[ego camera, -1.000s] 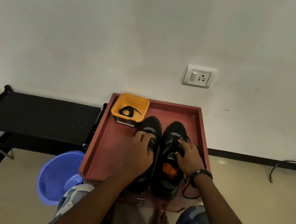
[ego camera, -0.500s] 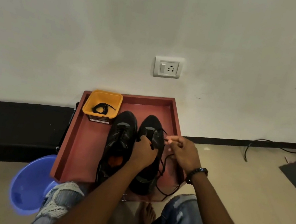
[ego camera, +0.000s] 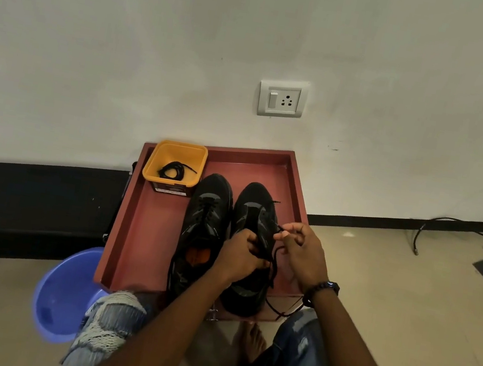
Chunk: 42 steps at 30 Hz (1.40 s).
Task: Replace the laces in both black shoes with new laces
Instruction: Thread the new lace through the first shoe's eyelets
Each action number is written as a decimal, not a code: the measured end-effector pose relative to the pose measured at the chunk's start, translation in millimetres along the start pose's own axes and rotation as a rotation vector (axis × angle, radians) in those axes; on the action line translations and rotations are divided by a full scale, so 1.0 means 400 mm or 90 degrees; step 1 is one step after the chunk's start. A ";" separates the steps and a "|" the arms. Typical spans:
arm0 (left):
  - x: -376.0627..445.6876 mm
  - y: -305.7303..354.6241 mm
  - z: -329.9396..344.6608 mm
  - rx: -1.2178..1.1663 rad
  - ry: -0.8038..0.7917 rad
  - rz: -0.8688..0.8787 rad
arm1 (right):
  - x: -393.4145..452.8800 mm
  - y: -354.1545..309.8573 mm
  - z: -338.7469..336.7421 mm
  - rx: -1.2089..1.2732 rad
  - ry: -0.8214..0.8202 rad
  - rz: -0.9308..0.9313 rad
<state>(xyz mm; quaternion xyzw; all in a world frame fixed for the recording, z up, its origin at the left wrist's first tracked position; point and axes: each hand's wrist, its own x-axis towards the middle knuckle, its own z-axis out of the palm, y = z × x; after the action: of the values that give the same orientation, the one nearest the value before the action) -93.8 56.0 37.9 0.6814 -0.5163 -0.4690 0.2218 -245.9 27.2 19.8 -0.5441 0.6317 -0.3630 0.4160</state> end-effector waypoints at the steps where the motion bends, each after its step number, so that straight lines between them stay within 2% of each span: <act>1: -0.003 0.003 0.000 -0.032 0.009 -0.013 | 0.004 0.000 -0.001 -0.002 0.001 -0.002; 5: -0.018 0.020 0.000 -0.126 0.071 -0.016 | 0.009 0.020 0.000 0.006 -0.007 -0.009; 8: -0.021 0.063 -0.029 -0.363 0.178 0.004 | 0.015 0.013 0.001 0.002 0.003 -0.005; 10: -0.014 0.094 -0.061 -0.525 0.203 0.010 | 0.023 -0.009 -0.001 -0.046 -0.015 0.004; 14: 0.008 0.124 -0.119 -0.726 0.136 -0.004 | 0.046 -0.049 -0.003 -0.256 -0.137 -0.004; 16: 0.018 0.127 -0.140 -0.785 0.090 -0.019 | 0.051 -0.084 -0.007 -0.268 -0.084 -0.061; 18: 0.025 0.133 -0.152 -0.770 0.062 -0.021 | 0.042 -0.139 -0.015 -0.164 -0.053 -0.099; 20: 0.028 0.146 -0.156 -0.738 0.060 -0.028 | 0.037 -0.199 -0.014 -0.043 -0.168 -0.071; 22: 0.031 0.167 -0.163 -0.726 0.072 -0.045 | 0.024 -0.235 -0.002 0.006 -0.267 -0.074; 23: 0.034 0.181 -0.171 -0.728 0.074 -0.054 | 0.024 -0.241 0.002 -0.001 -0.262 -0.118; 25: 0.042 0.210 -0.199 -0.730 0.081 -0.055 | 0.029 -0.236 -0.006 -0.045 -0.185 -0.205; 27: 0.053 0.235 -0.240 -0.753 0.106 -0.031 | 0.039 -0.215 -0.028 -0.098 -0.128 -0.242; 32: 0.056 0.254 -0.364 -0.800 0.200 0.076 | 0.059 -0.120 -0.063 -0.194 -0.106 -0.187; 35: 0.040 0.245 -0.405 -0.720 0.248 0.113 | 0.068 -0.082 -0.068 -0.215 -0.103 -0.154; 38: 0.028 0.221 -0.394 -0.601 0.249 0.140 | 0.076 -0.118 -0.044 -0.213 -0.141 -0.140; 42: 0.021 0.196 -0.306 -0.392 0.195 0.176 | 0.075 -0.248 0.008 -0.048 -0.132 -0.197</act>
<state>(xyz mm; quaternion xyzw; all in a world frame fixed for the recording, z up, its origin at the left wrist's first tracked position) -26.2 -2.8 152.9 0.5688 -0.3987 -0.4608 0.5524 -206.6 -16.6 104.9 -0.6841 0.5077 -0.3410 0.3974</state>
